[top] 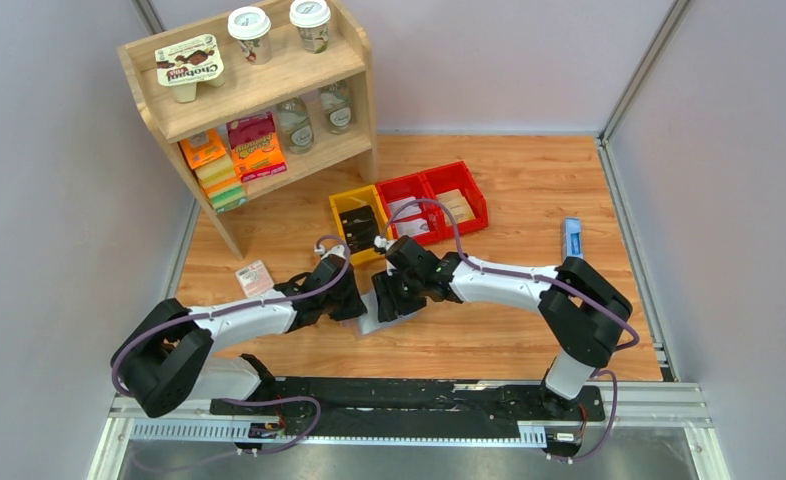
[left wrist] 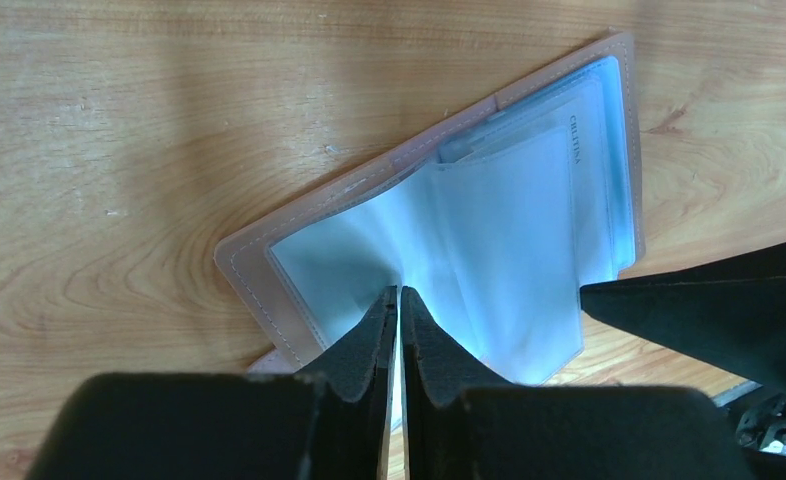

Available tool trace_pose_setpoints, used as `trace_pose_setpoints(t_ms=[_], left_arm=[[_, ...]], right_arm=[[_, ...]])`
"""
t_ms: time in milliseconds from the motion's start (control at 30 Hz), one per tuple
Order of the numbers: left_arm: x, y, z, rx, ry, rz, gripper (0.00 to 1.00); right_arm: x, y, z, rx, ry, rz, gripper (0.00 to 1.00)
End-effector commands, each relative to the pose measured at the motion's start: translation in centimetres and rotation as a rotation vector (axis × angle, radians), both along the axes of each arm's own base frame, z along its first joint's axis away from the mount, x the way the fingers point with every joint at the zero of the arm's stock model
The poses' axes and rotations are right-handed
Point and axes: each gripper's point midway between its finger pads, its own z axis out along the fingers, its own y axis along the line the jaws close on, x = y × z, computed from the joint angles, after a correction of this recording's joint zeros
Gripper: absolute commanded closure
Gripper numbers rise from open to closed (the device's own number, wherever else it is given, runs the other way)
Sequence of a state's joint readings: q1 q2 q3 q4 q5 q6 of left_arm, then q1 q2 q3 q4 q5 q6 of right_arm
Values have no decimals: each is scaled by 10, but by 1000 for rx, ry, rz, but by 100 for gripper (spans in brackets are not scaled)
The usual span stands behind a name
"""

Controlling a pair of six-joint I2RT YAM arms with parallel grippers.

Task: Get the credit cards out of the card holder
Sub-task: Remove the credit card from the card holder.

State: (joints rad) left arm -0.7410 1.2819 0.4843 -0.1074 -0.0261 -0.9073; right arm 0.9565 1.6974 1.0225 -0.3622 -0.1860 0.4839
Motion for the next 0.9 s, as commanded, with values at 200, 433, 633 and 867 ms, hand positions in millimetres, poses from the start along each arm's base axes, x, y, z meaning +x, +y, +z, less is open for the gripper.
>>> trace_pose_setpoints(t_ms=[200,433,633,867], left_arm=[[-23,14,-12,-18,34,26,89],[-22,33,3,-67,-42,150,88],[-26,58,20,-125,-120,272,82],[-27,71,42,-193,-202,326,81]], right_arm=[[-7,50,53,271,-33,154,45],[-15,70,51,319,-11,235,44],[-22,87,40,328,18,295,39],[-19,87,7,261,60,269,39]])
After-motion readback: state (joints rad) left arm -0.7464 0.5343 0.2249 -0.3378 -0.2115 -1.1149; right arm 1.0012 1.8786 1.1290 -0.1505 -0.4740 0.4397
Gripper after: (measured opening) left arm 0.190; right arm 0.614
